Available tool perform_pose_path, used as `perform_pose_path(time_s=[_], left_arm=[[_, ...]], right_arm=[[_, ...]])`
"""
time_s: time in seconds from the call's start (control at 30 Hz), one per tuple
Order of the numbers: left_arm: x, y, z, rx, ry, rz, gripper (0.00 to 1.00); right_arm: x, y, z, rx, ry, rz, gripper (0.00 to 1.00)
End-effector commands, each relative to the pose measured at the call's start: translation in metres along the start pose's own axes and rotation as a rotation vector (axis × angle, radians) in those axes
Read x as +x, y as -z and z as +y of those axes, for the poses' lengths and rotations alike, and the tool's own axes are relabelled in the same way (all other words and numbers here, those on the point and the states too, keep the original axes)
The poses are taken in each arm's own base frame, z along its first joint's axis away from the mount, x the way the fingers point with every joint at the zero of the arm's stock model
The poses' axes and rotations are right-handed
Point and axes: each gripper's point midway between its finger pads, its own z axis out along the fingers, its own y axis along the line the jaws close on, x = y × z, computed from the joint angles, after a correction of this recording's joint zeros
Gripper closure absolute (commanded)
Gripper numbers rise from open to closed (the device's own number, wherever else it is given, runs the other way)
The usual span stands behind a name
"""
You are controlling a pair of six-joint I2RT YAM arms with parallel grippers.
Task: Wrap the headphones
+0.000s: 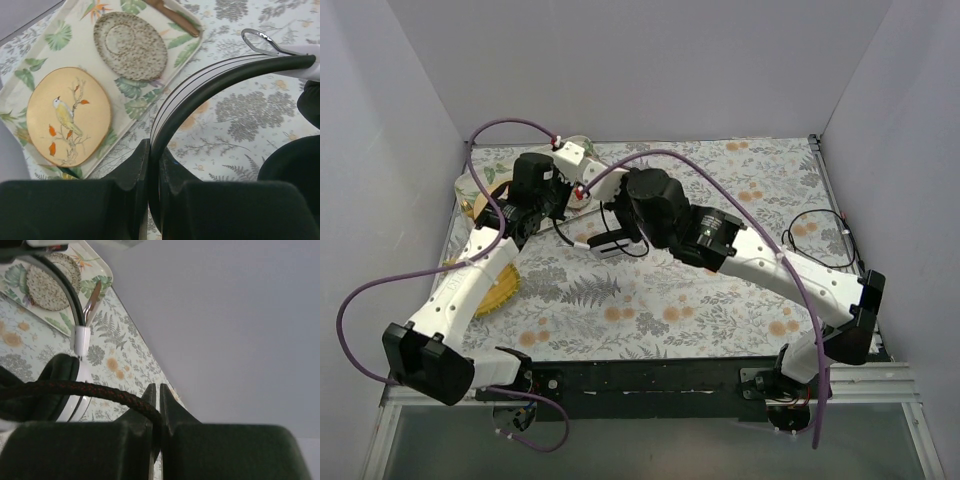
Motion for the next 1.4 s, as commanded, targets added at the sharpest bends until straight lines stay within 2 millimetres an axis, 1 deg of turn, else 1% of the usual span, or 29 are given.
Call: perform_pose_path(time_s=[0.0, 0.03, 0.1, 0.13, 0.27, 0.3, 0.33, 0.37, 0.4, 0.43, 0.47, 0.5, 0.53, 0.6, 0.63, 0.7, 0.73, 0.77, 0.83, 0.87, 0.93, 0.97, 1.0, 1.07, 1.1, 1.23, 1.3, 1.33, 1.37], left_arm=[[-0.041, 0.045, -0.010, 0.091, 0.045, -0.188, 1.00], [-0.045, 0.051, -0.024, 0.176, 0.043, -0.210, 1.00], [-0.048, 0.066, -0.037, 0.251, 0.037, -0.239, 1.00], [-0.051, 0.075, -0.049, 0.327, 0.028, -0.262, 1.00], [-0.056, 0.100, -0.066, 0.446, 0.012, -0.312, 1.00], [-0.057, 0.104, -0.068, 0.464, 0.014, -0.319, 1.00], [-0.061, 0.111, -0.069, 0.476, 0.028, -0.332, 1.00], [-0.062, 0.114, -0.073, 0.496, 0.042, -0.332, 1.00], [-0.064, 0.117, -0.073, 0.503, 0.055, -0.334, 1.00], [-0.069, 0.120, -0.074, 0.516, 0.081, -0.334, 1.00], [-0.070, 0.124, -0.078, 0.545, 0.090, -0.325, 1.00], [-0.072, 0.127, -0.081, 0.567, 0.102, -0.320, 1.00], [-0.080, 0.133, -0.081, 0.586, 0.125, -0.330, 1.00], [-0.085, 0.138, -0.085, 0.635, 0.154, -0.323, 1.00], [-0.091, 0.141, -0.081, 0.633, 0.170, -0.333, 1.00], [-0.110, 0.152, -0.073, 0.624, 0.214, -0.366, 1.00], [-0.116, 0.155, -0.067, 0.611, 0.237, -0.375, 1.00], [-0.130, 0.167, -0.060, 0.604, 0.259, -0.411, 1.00], [-0.141, 0.173, -0.052, 0.599, 0.295, -0.432, 1.00], [-0.150, 0.179, -0.047, 0.594, 0.309, -0.461, 1.00], [-0.165, 0.194, -0.035, 0.587, 0.372, -0.504, 1.00], [-0.171, 0.198, -0.031, 0.583, 0.390, -0.524, 1.00], [-0.180, 0.209, -0.025, 0.578, 0.415, -0.551, 1.00], [-0.188, 0.214, -0.010, 0.524, 0.453, -0.582, 1.00], [-0.196, 0.224, -0.003, 0.502, 0.460, -0.614, 1.00], [-0.208, 0.237, 0.033, 0.339, 0.562, -0.683, 1.00], [-0.210, 0.236, 0.053, 0.239, 0.621, -0.701, 1.00], [-0.211, 0.239, 0.060, 0.209, 0.637, -0.715, 1.00], [-0.212, 0.239, 0.066, 0.180, 0.666, -0.723, 1.00]], right_arm=[[-0.010, -0.025, -0.020, -0.065, -0.080, -0.029, 0.99], [0.000, -0.034, -0.026, -0.067, -0.101, -0.007, 0.99], [0.001, -0.046, -0.022, -0.103, -0.129, 0.004, 0.99], [0.008, -0.052, -0.025, -0.100, -0.138, 0.023, 0.99], [0.024, -0.076, -0.017, -0.166, -0.198, 0.077, 0.99], [0.024, -0.078, -0.015, -0.190, -0.237, 0.068, 0.99], [0.034, -0.083, -0.020, -0.187, -0.269, 0.082, 0.99], [0.038, -0.084, -0.023, -0.190, -0.299, 0.078, 0.99], [0.039, -0.085, -0.016, -0.233, -0.358, 0.066, 0.99], [0.049, -0.089, -0.023, -0.227, -0.398, 0.063, 0.99], [0.049, -0.086, -0.028, -0.237, -0.432, 0.041, 0.99], [0.044, -0.084, -0.022, -0.289, -0.465, -0.001, 0.99], [0.052, -0.088, -0.019, -0.303, -0.498, -0.005, 0.99], [0.051, -0.084, -0.015, -0.339, -0.518, -0.040, 0.99], [0.057, -0.084, -0.006, -0.365, -0.528, -0.034, 0.99], [0.050, -0.081, 0.000, -0.398, -0.549, -0.087, 0.99], [0.057, -0.081, 0.015, -0.433, -0.559, -0.079, 0.99], [0.046, -0.080, 0.011, -0.432, -0.578, -0.141, 0.85], [0.034, -0.074, 0.024, -0.503, -0.601, -0.220, 0.69], [0.031, -0.076, 0.031, -0.521, -0.625, -0.256, 0.57], [0.023, -0.073, 0.045, -0.585, -0.648, -0.319, 0.49], [0.028, -0.076, 0.059, -0.618, -0.662, -0.319, 0.44], [0.020, -0.075, 0.061, -0.644, -0.681, -0.364, 0.42], [0.023, -0.080, 0.077, -0.690, -0.706, -0.361, 0.39], [0.026, -0.083, 0.084, -0.704, -0.719, -0.356, 0.39], [0.054, -0.094, 0.114, -0.709, -0.755, -0.275, 0.39], [0.069, -0.096, 0.129, -0.720, -0.769, -0.228, 0.39], [0.082, -0.097, 0.146, -0.741, -0.788, -0.179, 0.39], [0.092, -0.097, 0.154, -0.749, -0.797, -0.144, 0.41]])
